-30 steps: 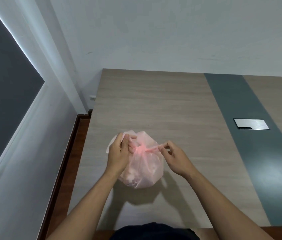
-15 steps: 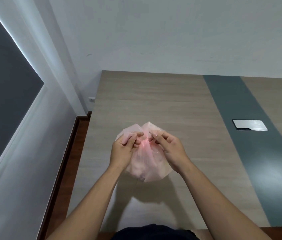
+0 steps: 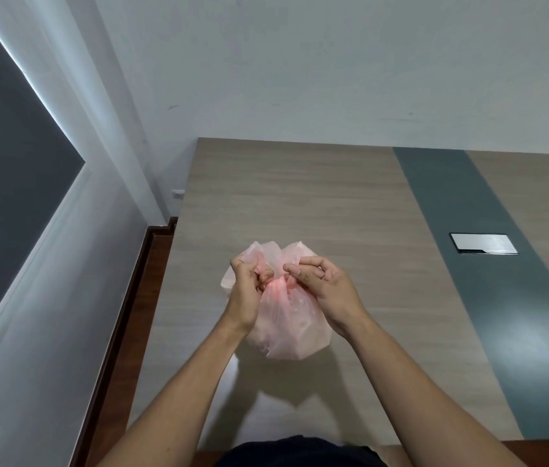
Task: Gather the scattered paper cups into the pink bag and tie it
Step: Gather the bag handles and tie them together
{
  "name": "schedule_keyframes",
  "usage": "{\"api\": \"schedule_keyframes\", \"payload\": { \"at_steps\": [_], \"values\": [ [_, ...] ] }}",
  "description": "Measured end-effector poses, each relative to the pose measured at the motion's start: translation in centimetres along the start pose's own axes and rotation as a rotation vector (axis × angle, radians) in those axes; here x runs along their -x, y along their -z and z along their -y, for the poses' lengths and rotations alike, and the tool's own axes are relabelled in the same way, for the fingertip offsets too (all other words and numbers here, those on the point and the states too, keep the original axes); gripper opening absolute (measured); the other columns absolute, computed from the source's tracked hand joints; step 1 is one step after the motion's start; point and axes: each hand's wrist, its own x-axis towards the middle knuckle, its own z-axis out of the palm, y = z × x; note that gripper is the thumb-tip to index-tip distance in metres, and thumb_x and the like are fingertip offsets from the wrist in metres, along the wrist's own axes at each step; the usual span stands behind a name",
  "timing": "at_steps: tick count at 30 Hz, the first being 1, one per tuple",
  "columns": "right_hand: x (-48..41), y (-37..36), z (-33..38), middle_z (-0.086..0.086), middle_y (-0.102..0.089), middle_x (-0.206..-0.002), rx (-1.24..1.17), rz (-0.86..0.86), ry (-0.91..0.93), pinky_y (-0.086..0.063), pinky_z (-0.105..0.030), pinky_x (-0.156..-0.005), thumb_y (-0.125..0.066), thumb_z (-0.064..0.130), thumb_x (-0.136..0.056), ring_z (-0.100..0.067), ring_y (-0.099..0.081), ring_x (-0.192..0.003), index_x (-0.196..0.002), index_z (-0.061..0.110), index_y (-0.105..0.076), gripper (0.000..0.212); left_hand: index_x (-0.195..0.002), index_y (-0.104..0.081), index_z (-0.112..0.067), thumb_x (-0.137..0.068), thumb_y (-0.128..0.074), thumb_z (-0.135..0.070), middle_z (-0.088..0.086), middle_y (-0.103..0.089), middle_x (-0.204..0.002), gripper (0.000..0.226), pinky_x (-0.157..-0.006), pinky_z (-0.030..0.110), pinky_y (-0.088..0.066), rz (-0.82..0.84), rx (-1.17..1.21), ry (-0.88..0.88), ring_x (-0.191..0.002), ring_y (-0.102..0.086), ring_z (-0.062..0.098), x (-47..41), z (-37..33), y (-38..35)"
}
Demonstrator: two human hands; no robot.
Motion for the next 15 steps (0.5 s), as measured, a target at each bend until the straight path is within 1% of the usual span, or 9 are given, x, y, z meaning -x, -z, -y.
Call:
{"api": "schedule_keyframes", "payload": {
  "at_steps": [1, 2, 4, 5, 7, 8, 10, 12, 15],
  "values": [
    [-0.1, 0.2, -0.1, -0.023, -0.084, -0.114, -0.018, -0.015, -0.008, -0.067, -0.035, -0.088, -0.089, 0.008, -0.091, -0.023, -0.083, -0.096, -0.114, 0.006, -0.077, 0.026, -0.082, -0.045, 0.0, -0.115, -0.023, -0.032, 0.003, -0.038, -0.075, 0.051, -0.064, 0.019, -0.043, 0.01, -0.042, 0.011, -0.066, -0.04, 0.009, -0.1, 0.1, 0.2],
    [-0.1, 0.4, -0.2, -0.023, -0.084, -0.114, -0.027, -0.032, -0.013, -0.068, -0.034, -0.087, -0.087, 0.007, -0.092, -0.024, -0.083, -0.097, -0.109, 0.007, -0.081, 0.018, -0.086, -0.048, -0.001, -0.115, -0.027, -0.03, 0.004, -0.044, -0.08, 0.046, -0.067, 0.019, -0.046, -0.005, -0.114, 0.018, -0.07, -0.046, 0.01, -0.2, 0.2, 0.5],
    [-0.3, 0.8, -0.5, -0.022, -0.084, -0.114, -0.028, -0.066, -0.012, -0.068, -0.034, -0.091, -0.085, 0.006, -0.094, -0.025, -0.083, -0.1, -0.106, 0.009, -0.085, 0.012, -0.103, -0.051, 0.003, -0.119, -0.035, -0.024, 0.001, -0.056, -0.091, 0.035, -0.075, 0.023, -0.052, -0.039, -0.213, 0.015, -0.077, -0.056, 0.008, -0.3, 1.0, 1.0],
    [-0.4, 0.9, -0.6, -0.021, -0.084, -0.113, -0.026, -0.077, -0.011, -0.067, -0.037, -0.094, -0.085, 0.007, -0.095, -0.026, -0.082, -0.1, -0.108, 0.008, -0.086, 0.013, -0.109, -0.052, 0.004, -0.12, -0.038, -0.022, -0.004, -0.061, -0.09, 0.032, -0.075, 0.024, -0.053, -0.031, -0.2, 0.018, -0.076, -0.058, 0.006, -0.3, 1.1, 1.2],
    [-0.5, 1.0, -0.8, -0.018, -0.083, -0.106, -0.006, -0.079, -0.011, -0.066, -0.042, -0.099, -0.084, 0.01, -0.096, -0.026, -0.08, -0.097, -0.111, 0.008, -0.086, 0.015, -0.109, -0.059, -0.004, -0.122, -0.043, -0.022, -0.01, -0.065, -0.081, 0.028, -0.069, 0.023, -0.051, 0.041, -0.143, -0.003, -0.071, -0.057, 0.006, -0.1, 1.2, 1.4],
    [-0.5, 1.1, -0.9, -0.018, -0.083, -0.103, 0.012, -0.074, -0.009, -0.065, -0.044, -0.1, -0.083, 0.012, -0.098, -0.026, -0.079, -0.097, -0.111, 0.008, -0.086, 0.015, -0.111, -0.065, -0.008, -0.122, -0.046, -0.022, -0.009, -0.065, -0.081, 0.026, -0.068, 0.023, -0.05, 0.077, -0.133, -0.018, -0.071, -0.056, 0.008, -0.1, 1.1, 1.5],
    [-0.4, 1.1, -0.9, -0.019, -0.083, -0.108, 0.074, -0.061, -0.002, -0.065, -0.045, -0.1, -0.079, 0.015, -0.101, -0.027, -0.078, -0.099, -0.112, 0.011, -0.086, 0.013, -0.127, -0.069, -0.011, -0.119, -0.055, -0.02, -0.002, -0.068, -0.083, 0.018, -0.071, 0.025, -0.05, 0.121, -0.124, -0.034, -0.074, -0.057, 0.013, -0.1, 1.1, 1.7],
    [-0.2, 1.0, -0.7, -0.015, -0.085, -0.113, 0.182, -0.029, 0.016, -0.067, -0.039, -0.094, -0.077, 0.018, -0.104, -0.022, -0.08, -0.099, -0.112, 0.018, -0.087, 0.013, -0.143, -0.063, -0.015, -0.115, -0.062, -0.016, 0.0, -0.073, -0.083, 0.028, -0.069, 0.022, -0.052, 0.158, -0.089, -0.037, -0.072, -0.063, 0.01, 0.0, 1.0, 1.8],
    [0.0, 0.7, -0.3, -0.008, -0.086, -0.109, 0.291, 0.012, 0.032, -0.066, -0.029, -0.084, -0.077, 0.016, -0.104, -0.015, -0.081, -0.096, -0.108, 0.023, -0.087, 0.013, -0.153, -0.054, -0.021, -0.113, -0.067, -0.014, 0.004, -0.077, -0.082, 0.042, -0.067, 0.017, -0.053, 0.218, -0.059, -0.022, -0.072, -0.069, 0.008, 0.1, 0.9, 2.0]
  ]
}}
